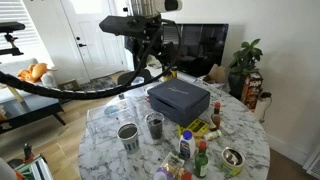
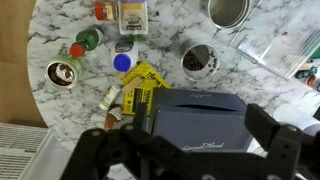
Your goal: Set the storage container upright, then put the two cups inside it
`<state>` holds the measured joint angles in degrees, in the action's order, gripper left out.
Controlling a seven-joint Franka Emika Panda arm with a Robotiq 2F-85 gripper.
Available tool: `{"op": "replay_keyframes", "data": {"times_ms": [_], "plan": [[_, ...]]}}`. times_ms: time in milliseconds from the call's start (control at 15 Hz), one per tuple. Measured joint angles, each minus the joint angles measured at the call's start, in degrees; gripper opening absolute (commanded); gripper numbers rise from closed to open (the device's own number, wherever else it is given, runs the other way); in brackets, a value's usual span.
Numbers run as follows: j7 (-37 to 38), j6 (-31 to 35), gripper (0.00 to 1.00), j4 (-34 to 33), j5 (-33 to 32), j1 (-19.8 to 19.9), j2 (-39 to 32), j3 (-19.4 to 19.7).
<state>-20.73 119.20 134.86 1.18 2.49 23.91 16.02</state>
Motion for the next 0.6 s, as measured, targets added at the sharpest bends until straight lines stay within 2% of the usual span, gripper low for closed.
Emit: {"op": "replay_keyframes", "data": {"times_ms": [400, 600], "plan": [[0.0, 0.0, 1.0, 0.0, 0.0, 0.0, 0.0, 0.0], [-0.06, 0.22, 1.0, 0.96, 3.81, -0.79, -1.75, -1.08]]}}
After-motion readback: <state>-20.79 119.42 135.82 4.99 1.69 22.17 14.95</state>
